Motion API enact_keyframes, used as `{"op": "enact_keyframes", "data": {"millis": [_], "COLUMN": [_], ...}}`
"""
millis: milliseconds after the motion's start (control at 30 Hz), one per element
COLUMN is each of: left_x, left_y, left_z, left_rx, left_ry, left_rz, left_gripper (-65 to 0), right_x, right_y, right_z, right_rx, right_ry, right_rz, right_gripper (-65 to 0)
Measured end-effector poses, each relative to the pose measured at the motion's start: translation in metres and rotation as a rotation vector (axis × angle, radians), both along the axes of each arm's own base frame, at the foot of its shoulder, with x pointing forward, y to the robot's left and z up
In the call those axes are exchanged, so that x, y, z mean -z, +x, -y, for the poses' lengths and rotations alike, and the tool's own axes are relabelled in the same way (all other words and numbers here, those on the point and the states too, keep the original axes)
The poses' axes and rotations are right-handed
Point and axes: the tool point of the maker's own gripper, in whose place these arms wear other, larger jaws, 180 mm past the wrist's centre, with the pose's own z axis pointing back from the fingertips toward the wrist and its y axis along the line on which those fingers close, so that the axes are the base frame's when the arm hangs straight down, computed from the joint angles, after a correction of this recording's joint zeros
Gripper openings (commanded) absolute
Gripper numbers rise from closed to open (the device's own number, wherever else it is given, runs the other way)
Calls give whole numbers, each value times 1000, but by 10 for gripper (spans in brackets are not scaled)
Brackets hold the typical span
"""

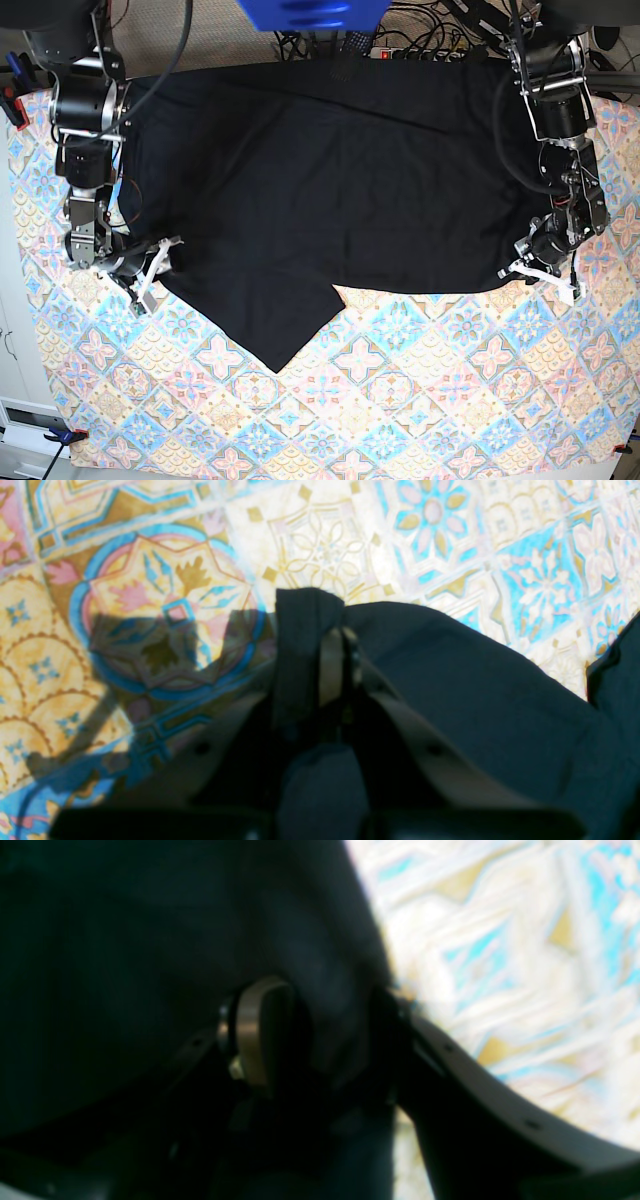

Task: Fold the T-shirt properly
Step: 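Reach both grippers down to the shirt's side edges and grasp, then lift the grasped side edges and fold them toward the collar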

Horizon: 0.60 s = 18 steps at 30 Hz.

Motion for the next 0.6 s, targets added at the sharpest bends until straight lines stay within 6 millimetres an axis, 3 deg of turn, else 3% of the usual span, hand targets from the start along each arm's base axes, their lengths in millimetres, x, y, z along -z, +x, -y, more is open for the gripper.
{"op": "enact_keyframes", "data": {"millis": [100,267,400,533,600], "left_x": [0,7,8,8,8], "left_y": [0,-8,-10,-10,-10], "left_z": [0,0,0,-1,0], "left_rx": [1,-1,-2,-1,-1], "left_ry": [1,2,2,4,2], "left_rz": [-1,-15,-19,-19,-19], "left_gripper": [-650,-650,-650,-650,-650], "right_x": [-4,5,2,9,10], "right_y": [4,-5,3,-2,-4], "right_z": [7,20,13,9,12], "right_rx": [20,42,50,71,72], "right_ry": [16,9,39,78,72], "right_rz": [24,-7,6,11,4], "right_gripper": [-371,-371,-371,-377,-421]}}
